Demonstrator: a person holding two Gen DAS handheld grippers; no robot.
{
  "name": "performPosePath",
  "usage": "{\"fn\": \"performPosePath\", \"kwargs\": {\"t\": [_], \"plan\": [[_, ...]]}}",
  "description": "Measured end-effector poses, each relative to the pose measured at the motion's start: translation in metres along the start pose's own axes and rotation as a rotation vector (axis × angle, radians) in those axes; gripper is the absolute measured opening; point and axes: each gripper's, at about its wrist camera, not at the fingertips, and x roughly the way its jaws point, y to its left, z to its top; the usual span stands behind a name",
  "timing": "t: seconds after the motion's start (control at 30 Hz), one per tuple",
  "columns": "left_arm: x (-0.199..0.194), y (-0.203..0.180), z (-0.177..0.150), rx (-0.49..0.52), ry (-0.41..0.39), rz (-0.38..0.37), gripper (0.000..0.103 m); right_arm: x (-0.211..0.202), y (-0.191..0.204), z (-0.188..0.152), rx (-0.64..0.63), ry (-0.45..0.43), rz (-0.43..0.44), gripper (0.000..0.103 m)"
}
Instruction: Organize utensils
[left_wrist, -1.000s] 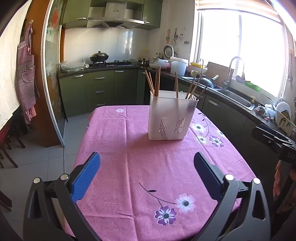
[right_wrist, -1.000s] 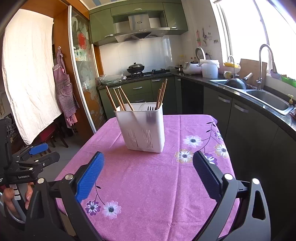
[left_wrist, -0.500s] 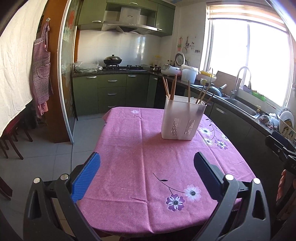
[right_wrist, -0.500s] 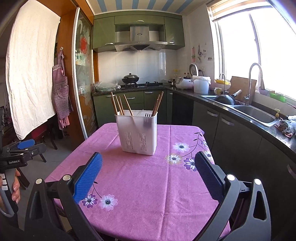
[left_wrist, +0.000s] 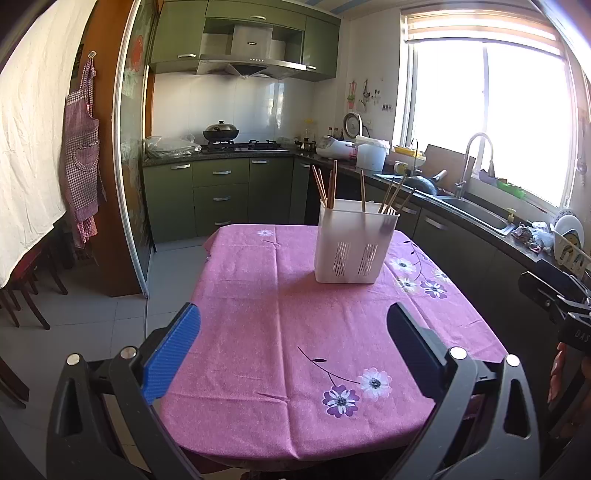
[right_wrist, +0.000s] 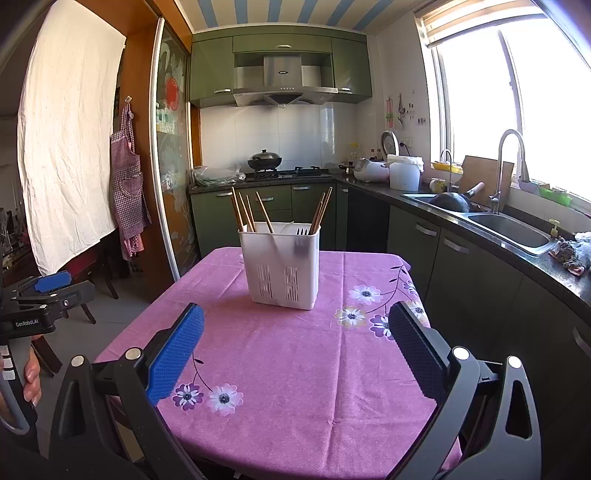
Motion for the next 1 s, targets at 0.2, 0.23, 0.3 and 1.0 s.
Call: {"fn": "performPosePath", "kwargs": {"t": [0.2, 0.23, 0.3, 1.0], "plan": [[-0.001, -0.010, 0.001, 0.046, -0.009, 0.023, 0.096, 0.002, -0.004, 0.001, 0.008, 0.004, 0.009, 0.098], [-0.001, -0.010, 0.001, 0.046, -0.006, 0.020, 0.096, 0.002, -0.004, 0.001, 0.009, 0.005, 0.010, 0.098], [0.000, -0.010, 0.001, 0.039, 0.005, 0.003, 0.096, 0.003, -0.005, 0.002, 0.011, 0.007, 0.011, 0.098], [0.005, -0.012, 0.001, 0.035, 0.035, -0.013, 0.096, 0.007, -0.003, 0.002, 0.014, 0.015, 0.018, 0.098]]}}
